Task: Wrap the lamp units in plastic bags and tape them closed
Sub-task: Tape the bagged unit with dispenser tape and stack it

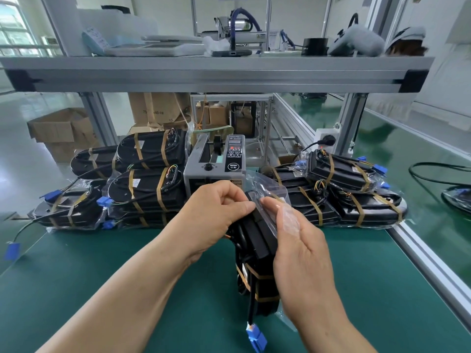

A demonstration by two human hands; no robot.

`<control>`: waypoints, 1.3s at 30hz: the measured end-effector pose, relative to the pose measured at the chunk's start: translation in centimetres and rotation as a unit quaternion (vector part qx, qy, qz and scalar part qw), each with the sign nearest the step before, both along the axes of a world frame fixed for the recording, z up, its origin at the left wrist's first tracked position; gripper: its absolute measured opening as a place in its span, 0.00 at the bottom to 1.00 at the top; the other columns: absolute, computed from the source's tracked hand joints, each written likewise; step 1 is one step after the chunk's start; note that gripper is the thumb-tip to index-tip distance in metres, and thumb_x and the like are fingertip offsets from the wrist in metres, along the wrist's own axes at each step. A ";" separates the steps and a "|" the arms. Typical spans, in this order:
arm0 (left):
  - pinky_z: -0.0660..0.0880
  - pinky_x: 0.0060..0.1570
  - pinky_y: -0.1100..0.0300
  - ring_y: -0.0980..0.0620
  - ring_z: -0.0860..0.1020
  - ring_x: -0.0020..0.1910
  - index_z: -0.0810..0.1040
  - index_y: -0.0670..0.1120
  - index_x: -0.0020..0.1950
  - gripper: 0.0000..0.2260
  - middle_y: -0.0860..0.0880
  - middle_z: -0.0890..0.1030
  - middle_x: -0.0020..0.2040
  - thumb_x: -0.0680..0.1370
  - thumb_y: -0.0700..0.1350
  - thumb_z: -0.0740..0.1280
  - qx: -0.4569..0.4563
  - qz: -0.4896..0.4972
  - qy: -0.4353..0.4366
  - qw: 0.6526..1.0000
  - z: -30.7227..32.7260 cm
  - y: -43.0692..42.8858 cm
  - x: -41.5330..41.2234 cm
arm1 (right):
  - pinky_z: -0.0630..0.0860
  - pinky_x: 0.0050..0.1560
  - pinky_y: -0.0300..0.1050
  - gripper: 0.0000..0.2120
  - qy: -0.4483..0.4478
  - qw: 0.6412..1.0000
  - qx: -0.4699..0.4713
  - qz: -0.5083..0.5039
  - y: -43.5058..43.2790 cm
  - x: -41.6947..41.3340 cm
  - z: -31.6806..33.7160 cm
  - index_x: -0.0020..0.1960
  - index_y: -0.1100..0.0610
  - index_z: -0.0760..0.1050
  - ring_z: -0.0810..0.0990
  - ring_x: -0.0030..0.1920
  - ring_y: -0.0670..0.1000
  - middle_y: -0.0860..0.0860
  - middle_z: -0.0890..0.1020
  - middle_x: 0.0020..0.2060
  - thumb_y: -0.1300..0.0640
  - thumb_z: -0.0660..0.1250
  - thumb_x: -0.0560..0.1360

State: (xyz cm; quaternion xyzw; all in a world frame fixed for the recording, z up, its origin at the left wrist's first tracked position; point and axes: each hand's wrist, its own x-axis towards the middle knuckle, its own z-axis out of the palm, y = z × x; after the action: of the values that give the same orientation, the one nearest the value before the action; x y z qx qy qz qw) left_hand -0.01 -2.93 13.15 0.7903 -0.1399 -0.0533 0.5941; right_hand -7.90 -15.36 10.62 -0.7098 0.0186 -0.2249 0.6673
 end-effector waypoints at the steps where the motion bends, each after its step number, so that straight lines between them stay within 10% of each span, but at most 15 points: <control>1: 0.73 0.35 0.64 0.55 0.74 0.34 0.80 0.48 0.41 0.06 0.50 0.77 0.34 0.74 0.46 0.75 -0.001 -0.001 -0.002 1.000 -0.1 0.0 -0.1 | 0.71 0.45 0.23 0.15 0.000 1.000 -0.004 0.001 0.0 0.0 0.0 0.46 0.38 0.79 0.80 0.51 0.33 0.29 0.82 0.44 0.46 0.54 0.80; 23: 0.69 0.29 0.68 0.57 0.68 0.28 0.79 0.45 0.43 0.17 0.53 0.70 0.29 0.60 0.49 0.79 -0.005 -0.082 0.051 0.995 0.3 2.0 0.0 | 0.74 0.43 0.27 0.18 -0.008 1.000 -0.015 0.009 0.6 -0.9 0.2 0.42 0.28 0.79 0.81 0.47 0.36 0.31 0.83 0.42 0.43 0.52 0.77; 30: 0.72 0.38 0.61 0.54 0.74 0.36 0.77 0.47 0.50 0.30 0.52 0.77 0.39 0.54 0.52 0.85 0.059 -0.033 0.061 0.996 0.6 2.3 0.0 | 0.73 0.48 0.24 0.17 -0.024 1.000 0.010 0.007 0.5 -0.5 -0.8 0.51 0.40 0.81 0.81 0.53 0.34 0.29 0.83 0.47 0.45 0.52 0.78; 39: 0.79 0.55 0.54 0.59 0.83 0.49 0.82 0.58 0.53 0.23 0.59 0.85 0.49 0.60 0.53 0.81 0.086 0.006 -0.089 0.992 -0.6 2.2 -0.9 | 0.70 0.72 0.57 0.19 -0.120 0.983 0.101 0.093 0.3 0.4 -4.6 0.68 0.57 0.76 0.75 0.70 0.52 0.50 0.80 0.66 0.60 0.59 0.79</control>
State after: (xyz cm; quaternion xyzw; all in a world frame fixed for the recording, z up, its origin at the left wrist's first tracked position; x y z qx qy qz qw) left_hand -0.90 -0.69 12.50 0.8410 -0.1819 0.0089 0.5094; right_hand -7.55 -15.08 5.99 -0.6052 -0.1049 -0.2428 0.7509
